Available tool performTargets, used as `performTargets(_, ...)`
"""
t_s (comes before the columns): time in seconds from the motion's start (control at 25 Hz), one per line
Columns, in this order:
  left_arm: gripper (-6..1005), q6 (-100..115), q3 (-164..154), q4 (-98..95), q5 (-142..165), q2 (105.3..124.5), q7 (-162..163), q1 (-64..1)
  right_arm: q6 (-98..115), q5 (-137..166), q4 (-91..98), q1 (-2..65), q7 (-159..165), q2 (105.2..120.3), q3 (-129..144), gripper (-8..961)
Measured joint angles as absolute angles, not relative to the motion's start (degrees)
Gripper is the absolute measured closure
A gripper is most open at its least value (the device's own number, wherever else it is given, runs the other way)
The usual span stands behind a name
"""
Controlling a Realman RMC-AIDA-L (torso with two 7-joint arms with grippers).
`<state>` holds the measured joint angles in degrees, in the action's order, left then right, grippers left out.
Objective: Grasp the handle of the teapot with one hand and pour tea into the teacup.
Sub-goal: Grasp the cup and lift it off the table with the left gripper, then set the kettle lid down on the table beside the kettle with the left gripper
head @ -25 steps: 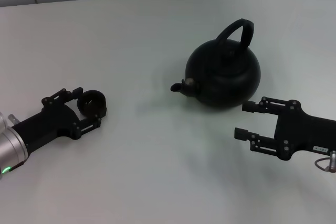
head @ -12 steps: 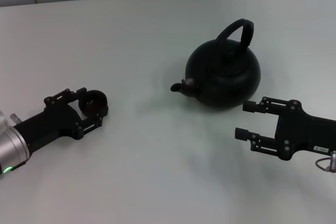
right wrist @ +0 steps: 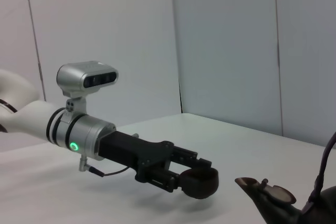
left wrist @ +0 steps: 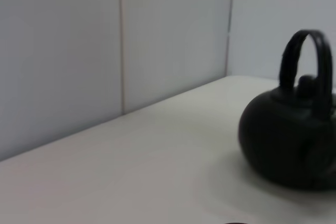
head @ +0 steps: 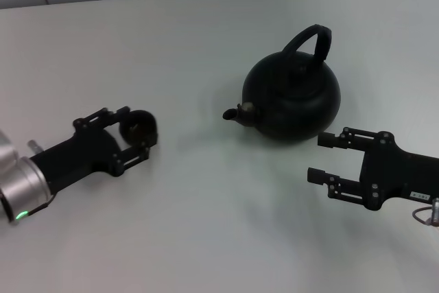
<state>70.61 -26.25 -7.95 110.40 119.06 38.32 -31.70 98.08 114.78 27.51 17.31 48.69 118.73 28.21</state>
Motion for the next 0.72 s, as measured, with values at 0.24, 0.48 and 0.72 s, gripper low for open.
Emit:
performTargets(0.24, 308, 70.5, -26.8, -5.2, 110.9, 119.10, 38.3, -34.7, 98.1, 114.8, 27.5, 17.2, 48.7, 118.73, 28.2, 323)
performTargets(0.48, 308, 70.1, -27.0, -3.0, 111.0, 119.17, 36.3, -35.6, 98.3, 114.8, 27.5, 17.0, 48.7, 118.74, 28.2, 323)
performTargets(0.72, 308, 69.8, -27.0, -2.0, 111.0, 119.17, 36.1, -35.8, 98.5, 114.8, 27.5, 17.0, 48.7, 118.73, 28.2, 323)
